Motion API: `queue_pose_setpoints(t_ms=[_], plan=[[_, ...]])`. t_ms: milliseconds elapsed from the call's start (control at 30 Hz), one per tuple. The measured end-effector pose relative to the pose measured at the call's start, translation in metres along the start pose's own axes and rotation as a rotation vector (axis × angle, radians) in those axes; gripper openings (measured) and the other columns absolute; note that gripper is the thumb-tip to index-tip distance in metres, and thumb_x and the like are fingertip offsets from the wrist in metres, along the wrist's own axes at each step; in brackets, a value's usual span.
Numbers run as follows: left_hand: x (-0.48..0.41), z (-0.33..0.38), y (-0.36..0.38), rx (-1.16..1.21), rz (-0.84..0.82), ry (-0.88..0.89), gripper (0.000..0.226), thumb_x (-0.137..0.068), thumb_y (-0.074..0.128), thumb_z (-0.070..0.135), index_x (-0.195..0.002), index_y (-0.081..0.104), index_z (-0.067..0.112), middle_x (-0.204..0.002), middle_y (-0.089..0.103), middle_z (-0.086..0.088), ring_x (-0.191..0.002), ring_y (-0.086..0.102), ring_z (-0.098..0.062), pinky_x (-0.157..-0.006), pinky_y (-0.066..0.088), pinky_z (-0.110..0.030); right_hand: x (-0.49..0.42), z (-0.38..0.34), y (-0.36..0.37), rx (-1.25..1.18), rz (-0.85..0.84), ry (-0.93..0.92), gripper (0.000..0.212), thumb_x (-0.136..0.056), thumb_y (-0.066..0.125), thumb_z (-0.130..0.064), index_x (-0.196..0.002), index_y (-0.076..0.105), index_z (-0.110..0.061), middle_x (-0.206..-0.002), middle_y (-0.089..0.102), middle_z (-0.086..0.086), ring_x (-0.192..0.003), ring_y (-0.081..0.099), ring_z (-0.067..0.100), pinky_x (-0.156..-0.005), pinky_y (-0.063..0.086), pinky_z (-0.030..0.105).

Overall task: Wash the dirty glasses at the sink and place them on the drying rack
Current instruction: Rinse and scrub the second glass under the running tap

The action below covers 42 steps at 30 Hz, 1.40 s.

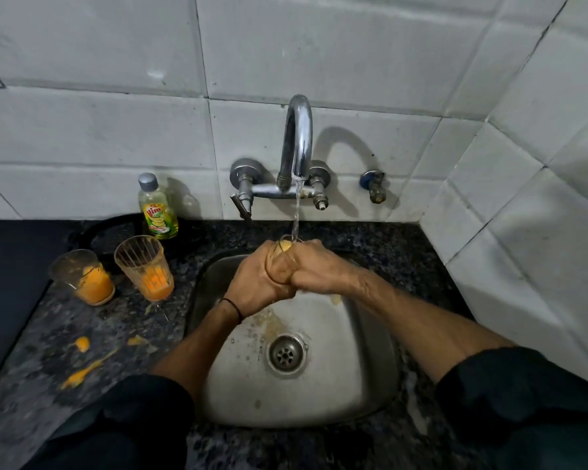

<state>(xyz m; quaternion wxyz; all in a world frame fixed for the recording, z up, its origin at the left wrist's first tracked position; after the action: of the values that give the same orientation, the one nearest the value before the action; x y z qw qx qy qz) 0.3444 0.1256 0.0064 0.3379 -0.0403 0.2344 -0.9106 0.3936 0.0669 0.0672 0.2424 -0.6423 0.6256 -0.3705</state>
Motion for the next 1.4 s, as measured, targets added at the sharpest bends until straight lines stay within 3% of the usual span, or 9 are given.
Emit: queue_pose_setpoints(t_ms=[167, 300, 367, 600, 833, 1033, 1100, 1233, 1400], plan=[[0.005, -0.004, 0.014, 0.321, -0.217, -0.087, 0.043, -0.052, 0.08, 0.011, -0.092, 0.065, 0.003, -0.077, 0.067, -0.002, -0.068, 0.061, -0.016, -0.06, 0.052, -0.032, 0.007, -0.007, 0.006, 0.49, -0.01, -0.188, 0.021, -0.08, 0.059, 0.0, -0.087, 0.069, -0.017, -0.087, 0.07, -0.002, -0.088, 0.06, 0.013, -0.116, 0.02, 0.037], [0.005, 0.014, -0.007, -0.378, 0.145, 0.007, 0.052, -0.052, 0.071, 0.051, -0.096, 0.056, 0.027, -0.093, 0.066, 0.008, -0.085, 0.062, -0.014, -0.072, 0.054, -0.04, 0.002, 0.038, 0.018, -0.425, 0.198, 0.421, 0.022, -0.069, 0.05, 0.009, -0.071, 0.059, -0.011, -0.064, 0.056, 0.003, -0.061, 0.054, 0.014, -0.049, 0.04, 0.022], [0.006, 0.021, -0.005, -0.38, 0.162, 0.043, 0.048, -0.055, 0.071, 0.05, -0.096, 0.055, 0.03, -0.094, 0.064, 0.01, -0.089, 0.063, -0.015, -0.074, 0.053, -0.039, -0.002, 0.05, 0.027, -0.494, 0.258, 0.537, 0.022, -0.055, 0.05, -0.001, -0.07, 0.058, -0.015, -0.068, 0.056, 0.006, -0.069, 0.057, 0.022, -0.048, 0.04, 0.025], [0.008, 0.006, -0.003, 0.161, -0.083, -0.057, 0.054, -0.049, 0.082, 0.027, -0.098, 0.065, 0.013, -0.083, 0.071, 0.0, -0.074, 0.066, -0.018, -0.067, 0.059, -0.048, 0.002, 0.011, 0.003, 0.339, 0.206, -0.073, 0.026, -0.073, 0.058, 0.004, -0.072, 0.067, -0.021, -0.073, 0.067, 0.001, -0.072, 0.055, 0.021, -0.08, 0.033, 0.028], [0.017, 0.024, -0.008, -0.446, 0.241, -0.1, 0.051, -0.062, 0.082, 0.037, -0.101, 0.05, 0.024, -0.097, 0.066, 0.005, -0.088, 0.064, -0.023, -0.069, 0.049, -0.038, -0.006, 0.042, 0.014, -0.413, 0.237, 0.365, 0.018, -0.074, 0.052, -0.007, -0.059, 0.057, -0.016, -0.052, 0.054, 0.001, -0.053, 0.055, 0.02, -0.054, 0.045, 0.036], [0.009, -0.009, 0.015, 0.408, -0.169, -0.204, 0.047, -0.053, 0.084, 0.009, -0.095, 0.064, 0.016, -0.077, 0.07, -0.001, -0.066, 0.064, -0.02, -0.055, 0.052, -0.033, 0.004, 0.005, -0.011, 0.326, 0.205, -0.192, 0.02, -0.078, 0.069, -0.004, -0.075, 0.068, -0.024, -0.068, 0.066, -0.005, -0.067, 0.056, 0.014, -0.08, 0.037, 0.02], [0.007, -0.008, 0.005, 0.244, -0.009, -0.184, 0.048, -0.053, 0.084, 0.022, -0.096, 0.063, 0.019, -0.082, 0.071, 0.002, -0.073, 0.064, -0.021, -0.06, 0.052, -0.034, -0.001, 0.009, -0.006, 0.459, 0.235, -0.175, 0.013, -0.081, 0.066, -0.01, -0.085, 0.069, -0.021, -0.077, 0.07, 0.001, -0.076, 0.06, 0.021, -0.086, 0.042, 0.033], [0.011, 0.022, -0.004, -0.411, 0.186, -0.119, 0.046, -0.068, 0.076, 0.038, -0.107, 0.054, 0.027, -0.098, 0.068, 0.004, -0.094, 0.066, -0.025, -0.073, 0.048, -0.037, -0.011, 0.043, 0.016, -0.138, 0.207, 0.347, 0.006, -0.076, 0.051, -0.019, -0.071, 0.054, -0.019, -0.075, 0.061, 0.0, -0.075, 0.063, 0.022, -0.062, 0.048, 0.029], [0.003, -0.001, -0.001, -0.037, -0.016, -0.076, 0.057, -0.061, 0.083, 0.03, -0.114, 0.06, 0.029, -0.105, 0.07, 0.008, -0.1, 0.067, -0.013, -0.088, 0.054, -0.04, -0.004, 0.021, 0.011, 0.181, 0.07, 0.069, 0.017, -0.084, 0.054, -0.009, -0.086, 0.067, -0.02, -0.094, 0.067, 0.006, -0.088, 0.063, 0.025, -0.081, 0.053, 0.037]])
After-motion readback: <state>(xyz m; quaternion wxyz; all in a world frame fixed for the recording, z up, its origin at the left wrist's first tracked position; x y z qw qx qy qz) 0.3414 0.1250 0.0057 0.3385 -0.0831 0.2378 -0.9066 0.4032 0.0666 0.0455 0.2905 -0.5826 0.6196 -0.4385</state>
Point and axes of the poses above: each hand's wrist, its own x-axis away from the middle knuckle, its own y-axis out of the palm, z = x × y, the point moved 9 cm from there along -x, towards the middle knuckle
